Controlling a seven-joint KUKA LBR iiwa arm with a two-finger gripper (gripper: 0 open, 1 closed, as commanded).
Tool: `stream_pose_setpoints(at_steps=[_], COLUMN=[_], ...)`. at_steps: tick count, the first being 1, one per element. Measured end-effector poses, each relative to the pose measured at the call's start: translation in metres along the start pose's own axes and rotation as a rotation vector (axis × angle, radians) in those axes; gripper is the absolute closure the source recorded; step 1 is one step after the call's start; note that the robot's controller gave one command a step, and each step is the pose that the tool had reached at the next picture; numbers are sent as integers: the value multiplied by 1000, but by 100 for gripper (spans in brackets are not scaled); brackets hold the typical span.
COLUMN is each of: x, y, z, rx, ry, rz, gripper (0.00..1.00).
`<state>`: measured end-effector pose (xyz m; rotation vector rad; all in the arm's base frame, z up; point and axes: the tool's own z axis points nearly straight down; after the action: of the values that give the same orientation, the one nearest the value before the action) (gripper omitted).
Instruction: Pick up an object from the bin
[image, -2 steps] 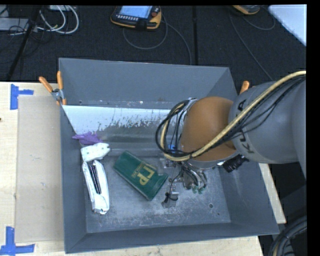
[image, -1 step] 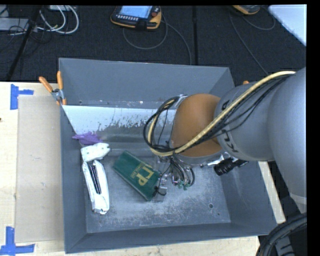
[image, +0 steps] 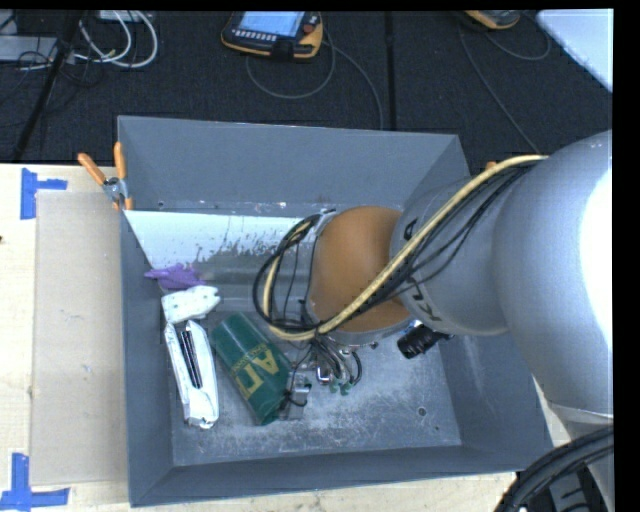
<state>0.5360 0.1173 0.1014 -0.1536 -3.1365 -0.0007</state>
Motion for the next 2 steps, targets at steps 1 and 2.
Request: stream_pose_setpoints(at_steps=[1, 2], x=[0, -3], y=[-1, 27], z=[18, 26], rx=[0, 3], ry=[7, -10], rz=[247, 188], gripper=[0, 100])
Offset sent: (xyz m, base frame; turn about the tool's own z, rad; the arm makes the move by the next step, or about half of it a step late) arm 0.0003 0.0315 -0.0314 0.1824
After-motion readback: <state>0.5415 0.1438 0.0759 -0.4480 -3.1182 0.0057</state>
